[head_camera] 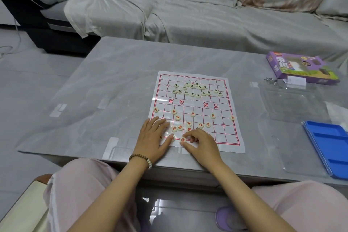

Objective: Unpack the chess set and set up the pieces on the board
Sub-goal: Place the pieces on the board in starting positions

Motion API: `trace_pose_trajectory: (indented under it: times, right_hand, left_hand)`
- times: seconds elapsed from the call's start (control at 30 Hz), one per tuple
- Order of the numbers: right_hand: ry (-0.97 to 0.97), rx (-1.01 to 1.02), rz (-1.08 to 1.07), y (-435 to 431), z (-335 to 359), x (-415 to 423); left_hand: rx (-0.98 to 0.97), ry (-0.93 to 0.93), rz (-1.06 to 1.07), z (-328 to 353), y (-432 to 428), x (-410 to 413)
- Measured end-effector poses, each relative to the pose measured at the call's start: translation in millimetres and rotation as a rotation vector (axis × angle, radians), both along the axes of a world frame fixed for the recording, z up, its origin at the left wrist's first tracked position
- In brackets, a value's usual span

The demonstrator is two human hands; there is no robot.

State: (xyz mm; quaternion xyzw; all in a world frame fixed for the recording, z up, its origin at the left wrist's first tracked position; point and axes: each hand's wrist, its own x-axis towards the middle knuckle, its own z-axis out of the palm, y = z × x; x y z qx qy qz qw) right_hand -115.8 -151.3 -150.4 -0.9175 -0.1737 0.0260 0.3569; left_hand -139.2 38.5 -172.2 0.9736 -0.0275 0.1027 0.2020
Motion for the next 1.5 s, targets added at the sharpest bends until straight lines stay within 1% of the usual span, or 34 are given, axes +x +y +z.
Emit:
trace_pose_trajectory:
  times: [0.07,0.2,0.27,0.4,0.5,0.7,0.77,0.87,0.97,1.03,1.1,1.3,1.5]
  right_hand:
    - [0.014,-0.009,0.019,-2,2,1]
    - [0.015,0.009,-0.019,-2,13,16]
    - [0.013,-0.054,0.01,2,21,29]
    - [0.036,-0.226,0.139,12,28,48]
    - [0.029,-0.279,0.181,14,25,53]
    - [-0.021,-0.237,0.182,13,26,54]
    - [-0.061,-0.155,0.132,7,33,50]
    - [-0.108,0.02,-0.005,-12,38,36]
    - [-0.041,0.009,-0.045,-30,22,14]
    - [0.011,-0.033,-0.039,-36,6,5]
    - [0.036,-0.034,-0.046,-39,-2,3]
    - [0.098,0.001,-0.018,-42,1,5]
    - [0.06,0.035,-0.072,-39,-5,4]
  left_hand:
    - [-0.006,0.001,0.001,0,0,0]
    - [-0.016,-0.001,-0.001,-2,1,1]
    - [-0.013,0.006,-0.004,-2,0,1]
    - [-0.015,0.01,-0.003,-2,1,1]
    - [-0.031,0.007,-0.01,0,-1,1]
    - [-0.036,-0.043,-0.054,2,-2,-1]
    - [-0.034,-0.089,-0.095,2,-1,-1]
    - [-0.018,-0.134,-0.123,3,-1,-3]
    - [-0.036,-0.15,-0.088,7,-5,-1]
    - [-0.045,-0.129,-0.083,12,-9,1]
    - [-0.06,-0.079,-0.072,16,-14,2]
    - [-0.071,0.023,-0.024,20,-27,0]
    - [-0.075,0.043,0.01,20,-32,0]
